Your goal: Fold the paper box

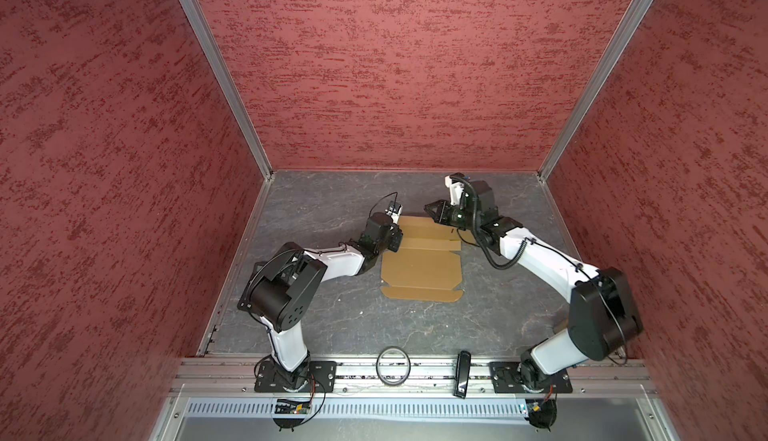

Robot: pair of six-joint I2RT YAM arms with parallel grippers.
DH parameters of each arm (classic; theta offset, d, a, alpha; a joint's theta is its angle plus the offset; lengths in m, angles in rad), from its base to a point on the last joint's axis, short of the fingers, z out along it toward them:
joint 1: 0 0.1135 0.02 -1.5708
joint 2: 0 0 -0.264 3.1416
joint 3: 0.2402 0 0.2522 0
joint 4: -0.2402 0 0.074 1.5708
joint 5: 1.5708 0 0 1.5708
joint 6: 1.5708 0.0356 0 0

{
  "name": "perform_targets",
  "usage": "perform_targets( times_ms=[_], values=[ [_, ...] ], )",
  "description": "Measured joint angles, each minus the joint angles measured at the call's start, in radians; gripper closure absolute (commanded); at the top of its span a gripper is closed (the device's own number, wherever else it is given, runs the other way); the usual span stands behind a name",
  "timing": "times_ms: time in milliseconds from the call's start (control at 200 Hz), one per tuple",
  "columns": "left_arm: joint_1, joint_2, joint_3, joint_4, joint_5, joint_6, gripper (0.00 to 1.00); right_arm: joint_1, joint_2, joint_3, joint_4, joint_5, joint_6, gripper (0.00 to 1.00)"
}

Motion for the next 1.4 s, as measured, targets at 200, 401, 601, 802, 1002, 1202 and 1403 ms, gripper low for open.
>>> perform_targets(
  times_ms=[200,401,601,802,1002,1202,1403],
  values=[
    [0.0,0.015,-0.001,0.028,0.0,0.0,0.81,0.043,0.071,0.026,-0.018,-0.012,-0.029,0.88],
    [0.0,0.035,-0.001,0.04,-0.001,-0.002,0.81,0.054,0.075,0.027,0.002,-0.022,-0.027,0.88],
    [0.0,0.041,-0.001,0.048,-0.003,-0.005,0.79,0.054,0.104,0.027,0.035,-0.026,-0.017,0.89],
    [0.0,0.048,-0.001,0.058,-0.007,-0.016,0.78,0.054,0.134,0.026,0.065,-0.032,-0.003,0.89],
    [-0.005,0.058,-0.001,0.058,-0.023,-0.022,0.74,0.054,0.141,0.02,0.093,-0.033,0.014,0.9],
    [-0.012,0.061,-0.001,0.046,-0.047,-0.025,0.7,0.055,0.143,0.006,0.115,-0.033,0.026,0.9],
    [-0.014,0.062,-0.001,0.043,-0.083,-0.039,0.7,0.055,0.143,-0.003,0.129,-0.033,0.035,0.9]
  ],
)
